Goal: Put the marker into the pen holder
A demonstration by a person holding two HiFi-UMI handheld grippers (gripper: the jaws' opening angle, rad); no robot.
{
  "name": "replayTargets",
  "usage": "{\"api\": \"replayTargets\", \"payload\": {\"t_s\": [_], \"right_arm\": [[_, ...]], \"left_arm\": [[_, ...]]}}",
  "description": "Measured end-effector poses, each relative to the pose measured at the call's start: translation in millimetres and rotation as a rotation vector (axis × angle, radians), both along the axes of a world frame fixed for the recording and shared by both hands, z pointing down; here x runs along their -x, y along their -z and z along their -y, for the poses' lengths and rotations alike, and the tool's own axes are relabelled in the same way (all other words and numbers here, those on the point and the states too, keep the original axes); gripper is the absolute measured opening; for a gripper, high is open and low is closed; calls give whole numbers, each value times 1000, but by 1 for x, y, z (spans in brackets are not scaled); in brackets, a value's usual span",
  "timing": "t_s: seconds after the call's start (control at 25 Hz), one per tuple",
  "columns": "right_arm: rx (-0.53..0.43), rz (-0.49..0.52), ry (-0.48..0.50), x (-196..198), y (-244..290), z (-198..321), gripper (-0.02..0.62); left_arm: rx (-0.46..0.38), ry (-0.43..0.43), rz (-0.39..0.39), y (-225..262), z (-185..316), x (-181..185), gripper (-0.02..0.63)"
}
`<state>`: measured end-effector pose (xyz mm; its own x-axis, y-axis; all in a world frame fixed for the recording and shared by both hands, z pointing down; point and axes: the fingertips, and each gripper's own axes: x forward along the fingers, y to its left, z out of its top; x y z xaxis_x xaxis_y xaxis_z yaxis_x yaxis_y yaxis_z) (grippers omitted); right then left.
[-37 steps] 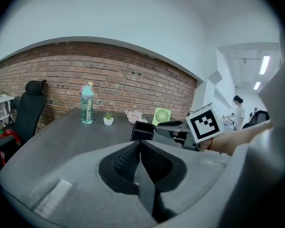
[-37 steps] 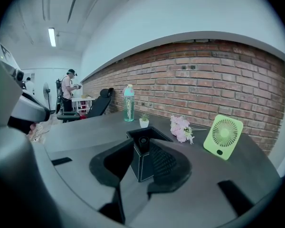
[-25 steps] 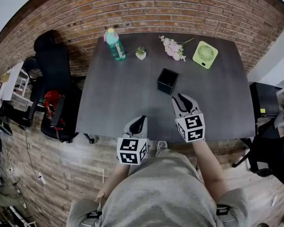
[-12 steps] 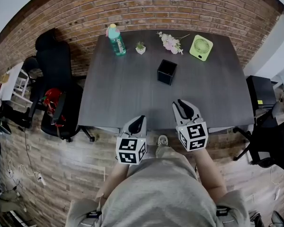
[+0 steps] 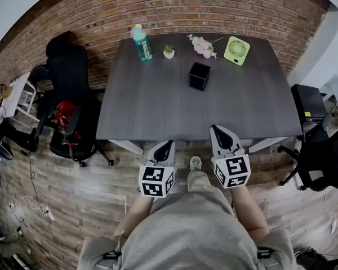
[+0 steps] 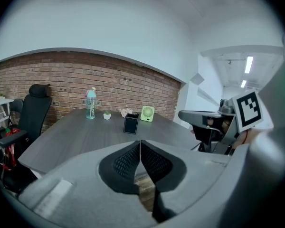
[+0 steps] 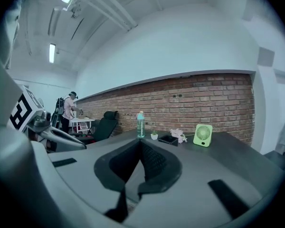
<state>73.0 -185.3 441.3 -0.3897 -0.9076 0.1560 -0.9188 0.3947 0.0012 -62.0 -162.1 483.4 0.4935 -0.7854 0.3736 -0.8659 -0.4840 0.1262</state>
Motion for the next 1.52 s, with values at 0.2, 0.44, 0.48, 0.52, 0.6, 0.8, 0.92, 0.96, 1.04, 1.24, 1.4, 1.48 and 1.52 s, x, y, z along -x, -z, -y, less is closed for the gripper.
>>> {"api": "replayTargets", "payload": {"t_s": [0.2, 0.44, 0.48, 0.52, 0.6, 0.8, 0.92, 0.96, 1.04, 1.24, 1.4, 1.48, 1.52], "right_arm": [[-14, 13, -11, 7, 4, -43, 3], [-19, 32, -12, 16, 8, -86, 3], [-20, 36, -9, 19, 8, -93, 3], [-21, 38, -7, 21, 8, -99, 3], [-25, 40, -3, 27, 9, -111, 3], [-26, 41, 2, 37, 8, -129, 3], [-25, 39, -1, 40, 9, -137, 3], [-25, 39, -2, 40, 9, -139, 3], [-23, 40, -5, 42, 10, -142, 3], [-24, 36, -12, 44, 10, -147, 3], [-28, 40, -16, 41, 14, -149, 2], [-29, 44, -20, 41, 15, -148, 2], [-30, 43, -21, 41, 15, -148, 2]], "left_arm": [[1, -13, -4, -4, -34, 7, 20], [-1, -12, -18, -3, -67, 10, 20], [-3, -12, -21, -3, -73, 11, 20], [-4, -12, -23, -2, -79, 12, 20], [-6, -14, -26, -2, -89, 15, 20], [-2, -18, -26, -4, -107, 20, 20], [0, -20, -28, -3, -114, 23, 20], [0, -21, -28, -2, -116, 24, 20], [1, -22, -30, -1, -119, 26, 20], [0, -25, -32, -1, -123, 28, 20], [-4, -25, -40, 1, -124, 28, 20], [-5, -23, -42, 2, -124, 28, 20], [-5, -22, -42, 2, -124, 29, 20]]}}
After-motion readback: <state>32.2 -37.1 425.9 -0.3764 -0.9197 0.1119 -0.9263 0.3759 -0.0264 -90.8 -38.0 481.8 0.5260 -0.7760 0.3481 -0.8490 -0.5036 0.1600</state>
